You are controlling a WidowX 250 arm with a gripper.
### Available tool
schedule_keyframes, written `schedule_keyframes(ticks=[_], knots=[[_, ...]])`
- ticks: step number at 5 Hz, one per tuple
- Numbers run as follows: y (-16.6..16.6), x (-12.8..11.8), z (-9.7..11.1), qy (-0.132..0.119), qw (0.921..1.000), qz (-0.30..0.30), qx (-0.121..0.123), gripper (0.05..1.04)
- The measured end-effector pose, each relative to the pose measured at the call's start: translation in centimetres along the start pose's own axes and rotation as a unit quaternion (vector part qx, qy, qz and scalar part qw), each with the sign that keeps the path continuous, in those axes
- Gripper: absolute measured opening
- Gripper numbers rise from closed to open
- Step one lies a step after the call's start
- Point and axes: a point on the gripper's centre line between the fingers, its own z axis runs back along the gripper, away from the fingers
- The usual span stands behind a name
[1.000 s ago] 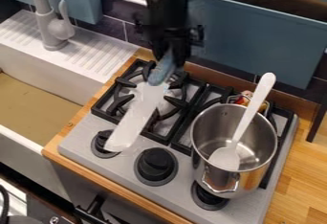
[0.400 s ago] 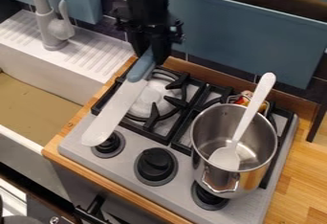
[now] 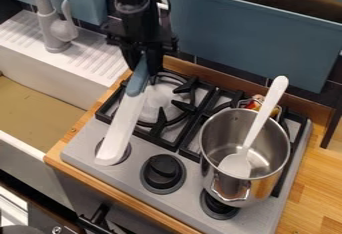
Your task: Put the blue knife handle on the left burner
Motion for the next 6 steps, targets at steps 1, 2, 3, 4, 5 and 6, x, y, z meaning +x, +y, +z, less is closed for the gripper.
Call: schedule_keyframes(ticks=[1, 2, 3, 4, 5, 6], knots=[[0.1, -0.4, -1.1, 0.006, 0.9989, 0.043, 0.019, 0.366], [0.2, -0.9, -1.9, 0.025, 0.9952, 0.089, 0.033, 0.366], [0.2, -0.2, -2.1, -0.002, 0.9904, 0.13, 0.046, 0.366], [0.8, -0.3, -2.8, -0.004, 0.9845, 0.163, 0.064, 0.366], [1.5, -0.2, -3.1, -0.01, 0.979, 0.188, 0.077, 0.366], [1.9, -0.1, -3.0, -0.009, 0.9759, 0.202, 0.082, 0.366]])
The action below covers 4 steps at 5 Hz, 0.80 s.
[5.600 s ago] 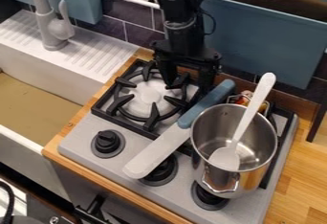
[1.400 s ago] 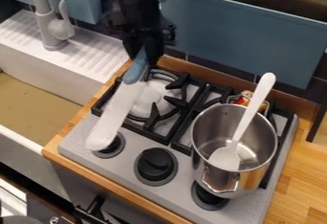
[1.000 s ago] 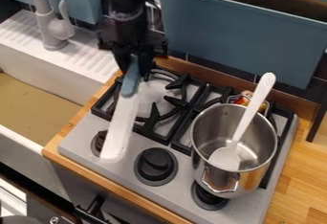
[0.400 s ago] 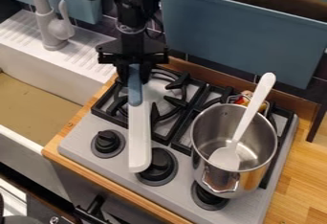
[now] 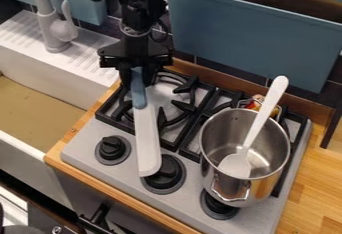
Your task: Put the blue knife handle on the left burner
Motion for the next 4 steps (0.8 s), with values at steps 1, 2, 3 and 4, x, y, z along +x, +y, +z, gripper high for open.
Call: schedule_keyframes(ticks=[1, 2, 3, 4], knots=[[0.26, -0.04, 0.03, 0.004, 0.9998, 0.019, 0.006, 0.366], [0.44, -0.03, -0.08, 0.001, 0.9997, 0.02, 0.011, 0.428], [0.7, -0.51, -0.02, 0.016, 0.9996, 0.013, 0.02, 0.728], [0.72, -0.26, 0.23, 0.019, 0.9995, 0.005, 0.023, 0.975]])
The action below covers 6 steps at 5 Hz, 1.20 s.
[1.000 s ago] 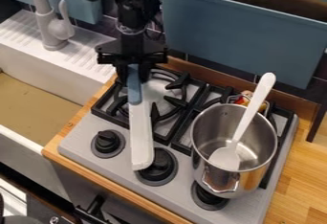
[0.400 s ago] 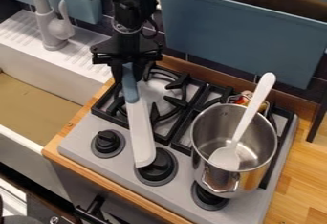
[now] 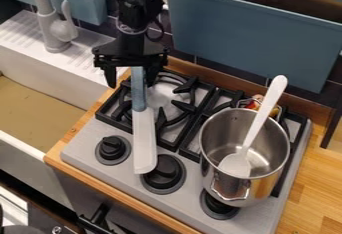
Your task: Put the blue knife handle on the left burner
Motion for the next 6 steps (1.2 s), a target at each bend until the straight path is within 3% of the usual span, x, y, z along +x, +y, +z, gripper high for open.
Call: schedule_keyframes(ticks=[2, 3, 5, 6], knots=[[-0.1, -0.6, 0.2, 0.019, 0.9998, -0.008, -0.005, 0.998], [-0.4, -0.1, 1.5, 0.013, 0.9997, -0.004, -0.018, 0.998], [-2.1, -0.6, 4.1, 0.006, 0.9926, -0.095, -0.076, 0.998], [-2.8, -1.6, 4.7, 0.025, 0.9835, -0.153, -0.094, 0.997]])
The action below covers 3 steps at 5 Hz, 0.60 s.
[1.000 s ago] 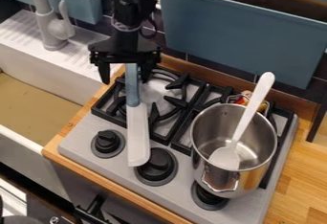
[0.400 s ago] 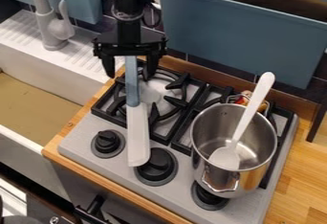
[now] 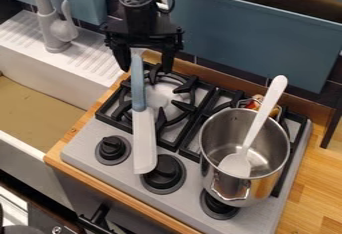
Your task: Put the blue knife handle on the left burner
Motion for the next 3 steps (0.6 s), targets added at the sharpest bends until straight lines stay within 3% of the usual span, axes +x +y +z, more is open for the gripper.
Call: schedule_keyframes(ticks=[1, 2, 3], knots=[[-1.35, -0.37, 1.43, -0.008, 0.9955, -0.092, -0.024, 0.997], [-1.54, -0.79, 1.58, -0.001, 0.9873, -0.156, -0.03, 0.997], [-1.13, -0.81, 2.17, -0.001, 0.9863, -0.162, -0.03, 0.997]])
